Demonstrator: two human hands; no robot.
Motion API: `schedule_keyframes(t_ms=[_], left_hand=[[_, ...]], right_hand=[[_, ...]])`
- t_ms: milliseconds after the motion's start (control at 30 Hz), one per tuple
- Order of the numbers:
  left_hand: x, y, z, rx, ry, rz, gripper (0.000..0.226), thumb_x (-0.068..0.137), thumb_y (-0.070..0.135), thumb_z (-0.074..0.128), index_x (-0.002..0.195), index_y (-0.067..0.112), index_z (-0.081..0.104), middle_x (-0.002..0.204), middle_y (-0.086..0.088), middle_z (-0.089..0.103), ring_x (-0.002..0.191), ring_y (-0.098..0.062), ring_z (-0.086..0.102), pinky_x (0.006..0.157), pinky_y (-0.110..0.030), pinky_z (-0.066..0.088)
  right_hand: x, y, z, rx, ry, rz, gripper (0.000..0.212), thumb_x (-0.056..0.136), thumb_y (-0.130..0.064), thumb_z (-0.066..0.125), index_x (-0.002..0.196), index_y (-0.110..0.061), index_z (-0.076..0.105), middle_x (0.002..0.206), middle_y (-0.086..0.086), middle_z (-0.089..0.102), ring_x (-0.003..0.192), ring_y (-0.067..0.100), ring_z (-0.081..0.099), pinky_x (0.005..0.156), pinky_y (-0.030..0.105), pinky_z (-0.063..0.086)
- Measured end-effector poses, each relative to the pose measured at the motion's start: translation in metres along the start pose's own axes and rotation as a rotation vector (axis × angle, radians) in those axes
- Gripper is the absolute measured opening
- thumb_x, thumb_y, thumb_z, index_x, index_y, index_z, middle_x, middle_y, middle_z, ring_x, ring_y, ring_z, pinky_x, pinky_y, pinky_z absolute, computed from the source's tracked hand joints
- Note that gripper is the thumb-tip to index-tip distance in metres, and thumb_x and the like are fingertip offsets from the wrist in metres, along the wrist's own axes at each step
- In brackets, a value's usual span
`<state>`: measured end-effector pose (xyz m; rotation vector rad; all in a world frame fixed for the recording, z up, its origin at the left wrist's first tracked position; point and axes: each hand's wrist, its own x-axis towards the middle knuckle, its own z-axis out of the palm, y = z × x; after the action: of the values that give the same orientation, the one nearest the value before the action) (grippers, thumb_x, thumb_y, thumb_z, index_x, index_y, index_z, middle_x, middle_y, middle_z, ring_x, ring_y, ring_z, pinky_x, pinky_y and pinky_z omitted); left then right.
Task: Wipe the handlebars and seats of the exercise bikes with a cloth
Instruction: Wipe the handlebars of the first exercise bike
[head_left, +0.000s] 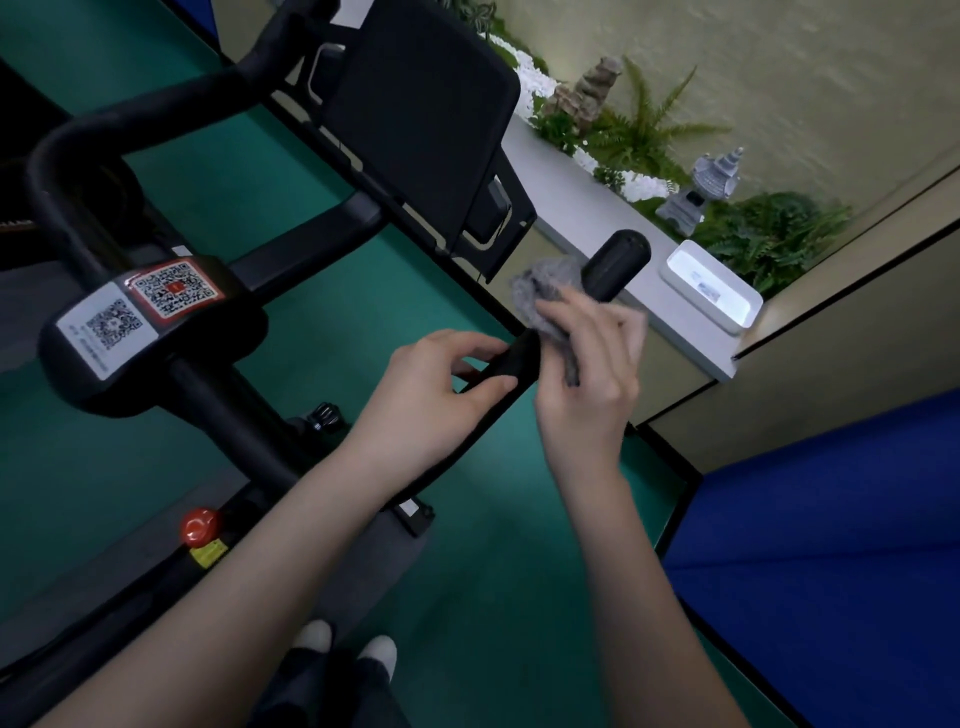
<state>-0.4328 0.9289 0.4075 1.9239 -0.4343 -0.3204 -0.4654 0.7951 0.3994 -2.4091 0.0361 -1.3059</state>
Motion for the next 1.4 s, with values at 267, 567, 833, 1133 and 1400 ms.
schedule_keyframes(t_ms=[267, 567, 833, 1133, 1400], left_hand=[[0.004, 0.002, -0.003, 0.008, -0.023, 0.032, 0.027, 0.084, 0.029, 0.069, 0.111, 0.025, 0.067, 0.111, 0.011, 0.065, 0.094, -0.004, 0.058, 0.07, -0.008, 0.039], [0.022, 0.011, 0.0, 0.103, -0.113, 0.191, 0.042, 0.086, 0.025, 0.067, 0.126, 0.019, 0.058, 0.117, 0.003, 0.059, 0.099, -0.014, 0.057, 0.086, -0.023, 0.044], [0.03, 0.012, 0.003, 0.117, -0.118, 0.235, 0.041, 0.086, 0.024, 0.067, 0.125, 0.02, 0.057, 0.115, 0.003, 0.059, 0.1, -0.018, 0.057, 0.085, -0.037, 0.049], [0.031, 0.013, 0.005, 0.115, -0.09, 0.213, 0.04, 0.084, 0.023, 0.069, 0.123, 0.023, 0.06, 0.113, 0.008, 0.06, 0.095, -0.009, 0.055, 0.079, -0.019, 0.043], [0.03, 0.014, 0.007, 0.144, -0.077, 0.176, 0.04, 0.086, 0.024, 0.068, 0.125, 0.024, 0.059, 0.114, 0.009, 0.059, 0.101, -0.009, 0.055, 0.085, -0.017, 0.041]], right_hand=[[0.017, 0.0, -0.005, -0.087, -0.017, 0.076, 0.019, 0.083, 0.009, 0.062, 0.099, 0.001, 0.069, 0.108, 0.01, 0.067, 0.095, 0.021, 0.047, 0.086, 0.017, 0.037], [0.036, 0.0, 0.001, -0.202, 0.025, 0.063, 0.014, 0.086, 0.006, 0.06, 0.096, 0.002, 0.068, 0.105, 0.012, 0.067, 0.092, 0.02, 0.046, 0.087, 0.014, 0.034], [0.028, -0.002, 0.002, -0.209, 0.092, 0.115, 0.017, 0.084, 0.01, 0.06, 0.097, 0.002, 0.068, 0.108, 0.011, 0.067, 0.095, 0.019, 0.047, 0.088, 0.013, 0.035], [0.058, 0.005, -0.011, -0.116, 0.111, 0.204, 0.019, 0.083, 0.006, 0.059, 0.098, -0.004, 0.067, 0.099, -0.011, 0.057, 0.095, 0.02, 0.051, 0.08, 0.014, 0.04], [0.085, 0.013, -0.018, -0.025, 0.02, 0.336, 0.02, 0.086, -0.003, 0.057, 0.102, -0.013, 0.065, 0.092, -0.022, 0.049, 0.094, 0.017, 0.053, 0.076, 0.008, 0.039]])
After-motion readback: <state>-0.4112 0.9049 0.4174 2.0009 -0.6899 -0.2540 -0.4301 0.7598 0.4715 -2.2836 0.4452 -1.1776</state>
